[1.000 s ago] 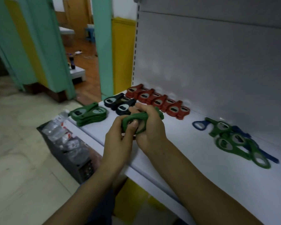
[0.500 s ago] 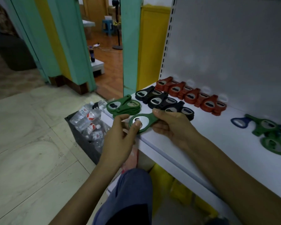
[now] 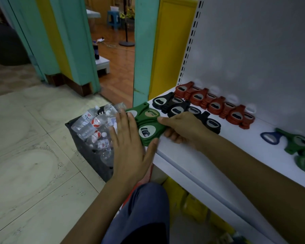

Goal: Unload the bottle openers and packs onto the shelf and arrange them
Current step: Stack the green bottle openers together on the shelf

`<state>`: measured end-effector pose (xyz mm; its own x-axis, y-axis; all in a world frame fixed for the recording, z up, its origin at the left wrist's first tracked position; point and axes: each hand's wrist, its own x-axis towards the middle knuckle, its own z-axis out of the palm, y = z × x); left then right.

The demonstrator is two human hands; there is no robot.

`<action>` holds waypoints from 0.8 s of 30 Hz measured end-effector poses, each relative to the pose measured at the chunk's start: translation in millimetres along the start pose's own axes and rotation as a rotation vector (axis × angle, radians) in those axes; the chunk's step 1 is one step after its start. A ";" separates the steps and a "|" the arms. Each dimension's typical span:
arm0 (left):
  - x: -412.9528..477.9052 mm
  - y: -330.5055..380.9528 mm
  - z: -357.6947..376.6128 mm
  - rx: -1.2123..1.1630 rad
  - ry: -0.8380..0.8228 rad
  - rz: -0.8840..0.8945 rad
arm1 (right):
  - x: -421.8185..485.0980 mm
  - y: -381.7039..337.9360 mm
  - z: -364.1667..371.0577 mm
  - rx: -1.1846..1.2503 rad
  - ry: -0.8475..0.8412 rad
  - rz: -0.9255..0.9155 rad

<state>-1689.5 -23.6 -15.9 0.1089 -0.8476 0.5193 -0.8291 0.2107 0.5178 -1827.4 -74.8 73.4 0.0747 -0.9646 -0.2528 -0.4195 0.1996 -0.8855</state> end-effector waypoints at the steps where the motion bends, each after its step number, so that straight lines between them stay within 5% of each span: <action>1: 1.2 -0.7 1.3 -0.001 0.003 0.003 | 0.8 -0.3 0.3 -0.005 0.005 -0.006; 24: 11.1 -0.8 -3.2 -0.018 -0.033 0.062 | 12.6 2.3 0.3 -0.060 0.033 -0.120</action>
<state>-1685.8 -31.6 -8.5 0.0388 -0.8482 0.5282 -0.8239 0.2720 0.4973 -1827.2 -86.4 68.0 0.0980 -0.9864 -0.1321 -0.4631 0.0723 -0.8834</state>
